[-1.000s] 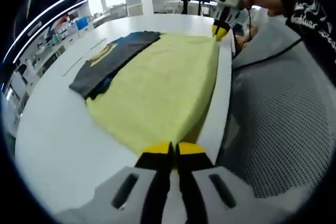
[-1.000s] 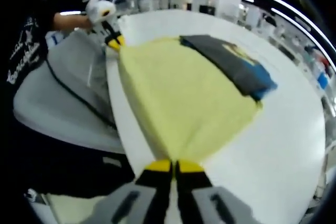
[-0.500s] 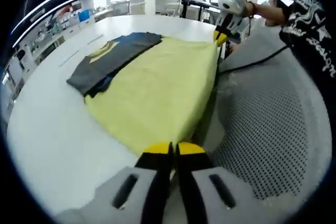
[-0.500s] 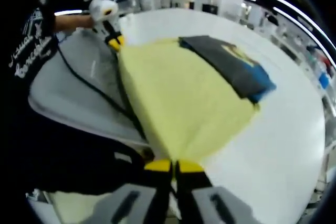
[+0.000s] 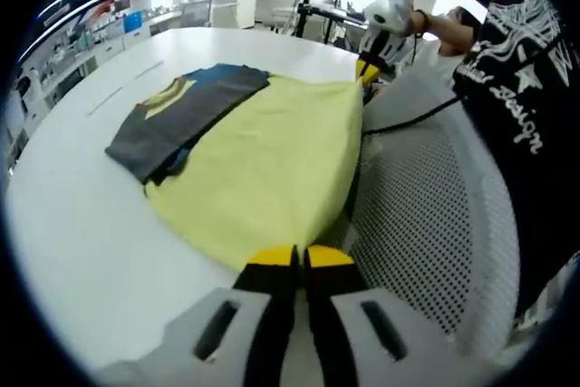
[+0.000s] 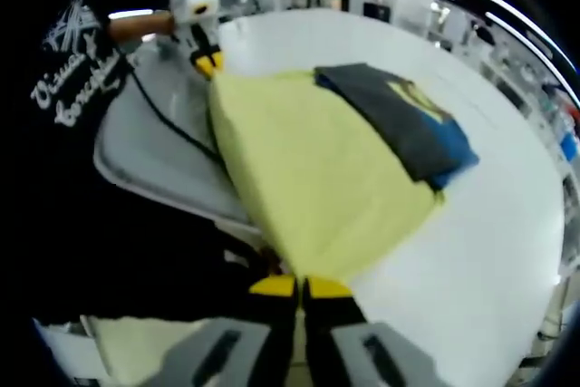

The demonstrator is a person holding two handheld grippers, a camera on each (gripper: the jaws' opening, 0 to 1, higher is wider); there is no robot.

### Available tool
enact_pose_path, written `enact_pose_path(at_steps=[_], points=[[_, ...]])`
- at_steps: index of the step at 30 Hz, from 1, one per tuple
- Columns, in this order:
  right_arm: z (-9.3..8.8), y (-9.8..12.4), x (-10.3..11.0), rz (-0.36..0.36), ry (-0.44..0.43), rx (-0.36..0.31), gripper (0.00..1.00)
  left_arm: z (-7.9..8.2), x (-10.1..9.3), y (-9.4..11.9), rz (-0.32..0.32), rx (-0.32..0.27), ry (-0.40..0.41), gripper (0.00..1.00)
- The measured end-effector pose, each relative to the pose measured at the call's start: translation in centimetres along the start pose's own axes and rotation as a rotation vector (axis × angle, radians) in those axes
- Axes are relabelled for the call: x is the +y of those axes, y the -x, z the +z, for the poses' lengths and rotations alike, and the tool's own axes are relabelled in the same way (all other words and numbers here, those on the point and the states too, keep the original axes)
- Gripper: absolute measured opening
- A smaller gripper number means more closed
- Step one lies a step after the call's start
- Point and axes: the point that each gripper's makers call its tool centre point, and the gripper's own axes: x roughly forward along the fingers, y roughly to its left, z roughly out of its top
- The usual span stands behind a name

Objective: Fold the garment on the visible template until the final outline fits inside the template.

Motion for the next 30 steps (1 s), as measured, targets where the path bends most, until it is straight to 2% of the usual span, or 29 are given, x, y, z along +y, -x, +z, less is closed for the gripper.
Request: enact_pose_path(at_steps=[3,10,21,30], points=[[0.6,0.6,-0.2,-0.006,0.021,-0.004,0.0,0.5,0.2,0.4,-0.004,-0.011,0.012,0.0],[2.3,1.7,-1.8,-0.048,0.053,-0.029,0.0,2.4,1.8,1.5,0.039,-0.029,-0.024,0.0],[5.0,3.5,-5.5,-0.166,0.096,-0.088,0.0,5.1,4.2,2.8,0.091,-0.055,-0.073,0.0],[7.3,4.6,-8.2,-0.247,0.132,-0.116,0.0,7.6,7.3,3.6,0.152,-0.079,-0.111,0.0]])
